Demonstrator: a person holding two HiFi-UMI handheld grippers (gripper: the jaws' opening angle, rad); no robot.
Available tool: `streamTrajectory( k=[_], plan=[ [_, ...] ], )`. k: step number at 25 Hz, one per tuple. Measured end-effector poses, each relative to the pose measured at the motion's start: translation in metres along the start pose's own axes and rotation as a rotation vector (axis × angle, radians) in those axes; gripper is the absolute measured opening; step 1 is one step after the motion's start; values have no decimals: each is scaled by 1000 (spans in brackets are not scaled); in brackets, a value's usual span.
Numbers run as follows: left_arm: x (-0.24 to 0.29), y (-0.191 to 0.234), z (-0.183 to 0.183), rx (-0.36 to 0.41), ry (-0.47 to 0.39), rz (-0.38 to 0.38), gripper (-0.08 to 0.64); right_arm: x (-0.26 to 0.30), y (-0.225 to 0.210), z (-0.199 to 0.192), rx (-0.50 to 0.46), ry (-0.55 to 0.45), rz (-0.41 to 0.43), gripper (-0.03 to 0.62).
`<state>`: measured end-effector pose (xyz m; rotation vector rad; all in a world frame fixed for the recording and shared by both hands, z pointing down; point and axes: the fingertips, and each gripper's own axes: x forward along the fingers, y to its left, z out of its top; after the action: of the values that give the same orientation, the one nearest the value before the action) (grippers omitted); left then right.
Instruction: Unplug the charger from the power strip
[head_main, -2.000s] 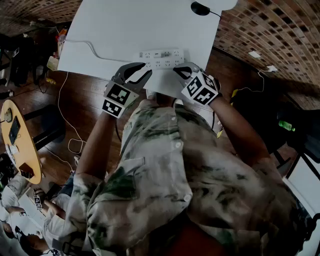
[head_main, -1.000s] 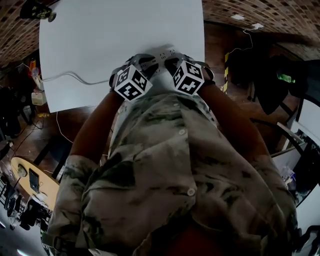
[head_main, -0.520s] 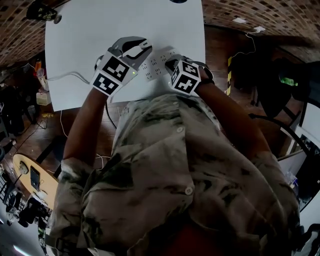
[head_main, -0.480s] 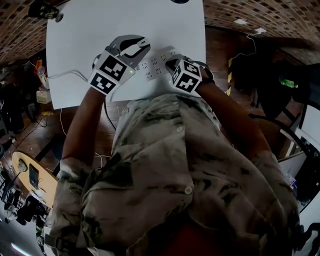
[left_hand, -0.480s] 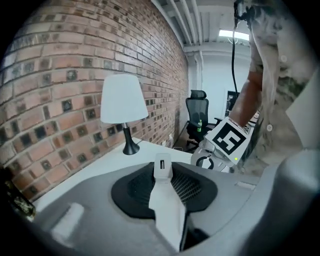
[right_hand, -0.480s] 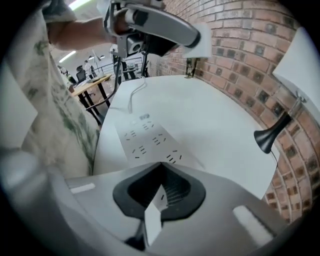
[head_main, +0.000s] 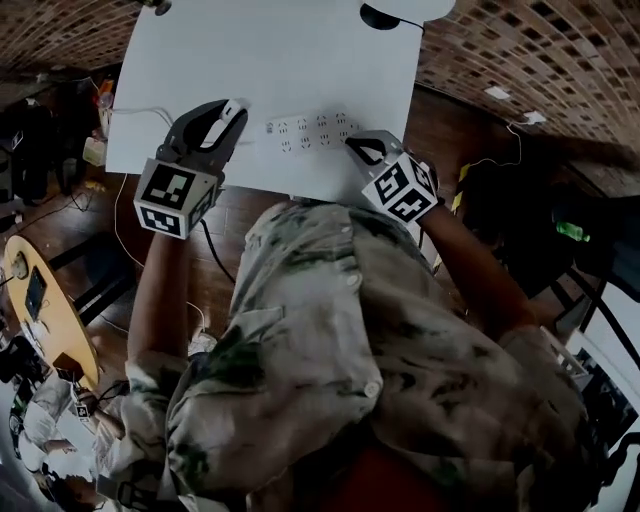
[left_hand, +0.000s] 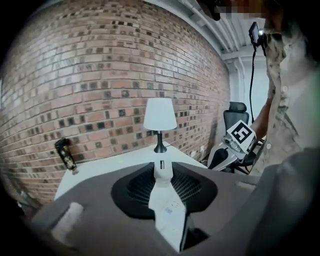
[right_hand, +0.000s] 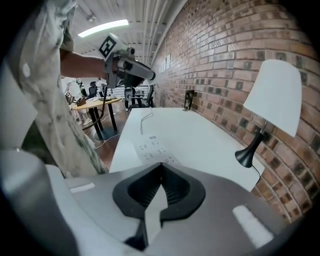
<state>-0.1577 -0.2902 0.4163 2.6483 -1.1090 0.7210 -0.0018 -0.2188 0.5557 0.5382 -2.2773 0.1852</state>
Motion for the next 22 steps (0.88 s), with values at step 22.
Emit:
streamTrajectory(
  k=[22],
  plan=[
    [-211,-235,-71,-144,-20,293,106,-134,173,-9,-206,-197,169,38]
  ],
)
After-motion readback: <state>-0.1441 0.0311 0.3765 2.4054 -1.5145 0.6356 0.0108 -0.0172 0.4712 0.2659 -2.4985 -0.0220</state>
